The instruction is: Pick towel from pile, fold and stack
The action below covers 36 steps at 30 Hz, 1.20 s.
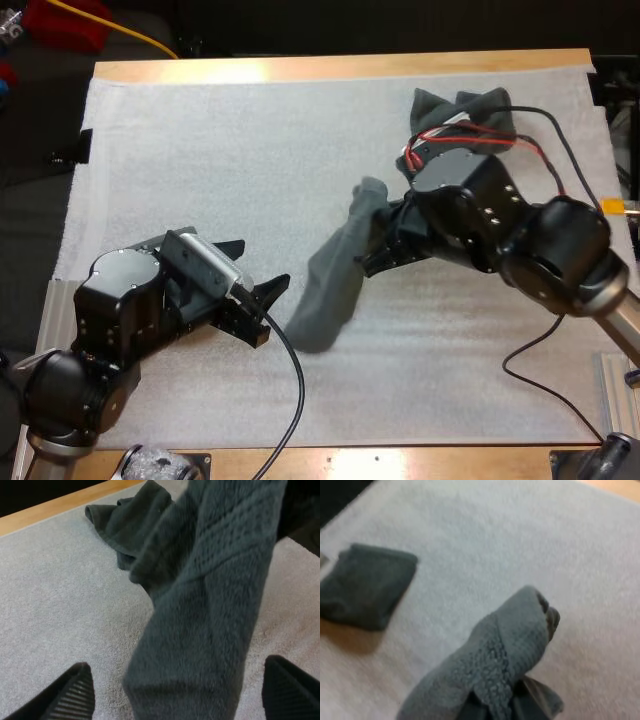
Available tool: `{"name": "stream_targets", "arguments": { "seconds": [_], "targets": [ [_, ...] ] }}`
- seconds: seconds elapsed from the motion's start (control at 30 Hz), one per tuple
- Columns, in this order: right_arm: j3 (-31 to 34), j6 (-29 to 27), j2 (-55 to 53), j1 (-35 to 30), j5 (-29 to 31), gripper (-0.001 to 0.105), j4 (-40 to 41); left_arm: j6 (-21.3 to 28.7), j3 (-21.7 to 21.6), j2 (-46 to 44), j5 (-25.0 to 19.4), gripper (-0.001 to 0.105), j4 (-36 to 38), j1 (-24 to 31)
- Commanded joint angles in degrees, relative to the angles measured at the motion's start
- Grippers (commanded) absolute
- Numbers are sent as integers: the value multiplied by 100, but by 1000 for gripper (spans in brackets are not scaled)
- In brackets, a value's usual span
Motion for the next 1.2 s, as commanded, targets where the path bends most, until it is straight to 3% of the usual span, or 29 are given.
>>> {"name": "stream_targets", "arguments": {
  "seconds": [0.0, 0.3, 0.47, 0.6, 1.17],
  "targets": [
    [-49, 2, 98, -2, 59, 2, 130, -51, -42, -9, -22, 68, -5, -34],
    [-49, -8, 928, -2, 110, 2, 503, -51, -42, -9, -22, 68, -5, -34],
    [-49, -190, 1311, -2, 754, 2, 849, -51, -42, -9, -22, 68, -5, -34],
    [3, -304, 1504, -68, 867, 2, 995, -51, -42, -9, -22, 68, -5, -34],
    [2266, -263, 1520, -454, 775, 2, -112, -51, -42, -9, -22, 68, -5, -34]
  ]
}}
